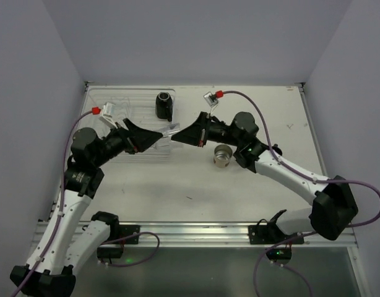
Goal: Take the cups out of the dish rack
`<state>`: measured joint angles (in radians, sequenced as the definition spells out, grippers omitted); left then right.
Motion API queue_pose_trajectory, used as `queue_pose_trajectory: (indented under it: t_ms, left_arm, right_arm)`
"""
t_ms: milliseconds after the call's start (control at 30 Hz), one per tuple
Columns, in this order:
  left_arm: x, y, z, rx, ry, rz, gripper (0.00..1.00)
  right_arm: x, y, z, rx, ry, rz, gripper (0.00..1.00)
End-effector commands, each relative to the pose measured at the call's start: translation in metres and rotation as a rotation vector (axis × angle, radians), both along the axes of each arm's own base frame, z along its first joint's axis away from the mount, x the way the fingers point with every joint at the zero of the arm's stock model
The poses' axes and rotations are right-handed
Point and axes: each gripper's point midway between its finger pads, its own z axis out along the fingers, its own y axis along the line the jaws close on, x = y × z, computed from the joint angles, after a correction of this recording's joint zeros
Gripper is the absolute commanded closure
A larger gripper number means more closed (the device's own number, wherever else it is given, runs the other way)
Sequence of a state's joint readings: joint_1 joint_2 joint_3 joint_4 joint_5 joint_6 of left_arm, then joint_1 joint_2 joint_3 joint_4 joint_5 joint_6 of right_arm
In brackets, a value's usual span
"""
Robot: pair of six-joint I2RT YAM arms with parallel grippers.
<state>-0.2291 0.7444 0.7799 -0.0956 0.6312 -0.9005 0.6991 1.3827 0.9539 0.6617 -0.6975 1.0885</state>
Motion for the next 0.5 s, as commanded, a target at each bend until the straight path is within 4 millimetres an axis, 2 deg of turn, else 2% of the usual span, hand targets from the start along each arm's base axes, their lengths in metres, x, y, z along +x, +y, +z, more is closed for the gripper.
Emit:
queue_pose_trajectory:
  t_ms: [0,33,67,100,133,167,200,233,267,300,333,367,467]
  left_arm:
    - [0.017,0.046,0.008,0.235,-0.016,0.272,0.00]
    - [0.027,0.065,0.005,0.277,0.003,0.395,0.00]
    - [0.027,0.075,-0.003,0.312,0.043,0.443,0.00]
    - [0.027,0.084,-0.003,0.329,0.050,0.488,0.00]
    - [0.030,0.098,-0.006,0.350,0.068,0.568,0.00]
    - [0.027,0.105,-0.009,0.361,0.081,0.605,0.00]
    - [0.026,0.109,-0.010,0.363,0.087,0.627,0.00]
    - [0.027,0.114,-0.011,0.365,0.086,0.652,0.00]
    - [0.025,0.114,-0.006,0.352,0.065,0.656,0.00]
    - [0.025,0.114,-0.009,0.350,0.068,0.655,0.00]
    - [0.025,0.113,-0.009,0.345,0.067,0.653,0.00]
    - [0.025,0.112,-0.008,0.337,0.063,0.647,0.00]
    - [0.029,0.106,-0.012,0.339,0.071,0.621,0.00]
  right_arm:
    - [0.029,-0.018,-0.006,-0.197,-0.048,-0.210,1.00]
    - [0.032,-0.024,-0.025,-0.293,-0.026,-0.235,1.00]
    - [0.043,-0.029,-0.018,-0.322,-0.037,-0.303,1.00]
    - [0.047,-0.034,-0.025,-0.373,-0.027,-0.331,1.00]
    - [0.048,-0.042,-0.045,-0.479,0.002,-0.352,1.00]
    - [0.058,-0.049,-0.042,-0.515,-0.004,-0.415,1.00]
    - [0.057,-0.051,-0.047,-0.551,0.001,-0.413,1.00]
    - [0.056,-0.054,-0.064,-0.622,0.013,-0.394,1.00]
    - [0.062,-0.056,-0.060,-0.649,0.003,-0.426,1.00]
    - [0.062,-0.055,-0.067,-0.690,0.009,-0.428,1.00]
    - [0.061,-0.057,-0.087,-0.775,0.023,-0.414,1.00]
    - [0.064,-0.056,-0.084,-0.796,0.011,-0.428,1.00]
    - [0.067,-0.056,-0.107,-0.925,0.015,-0.457,1.00]
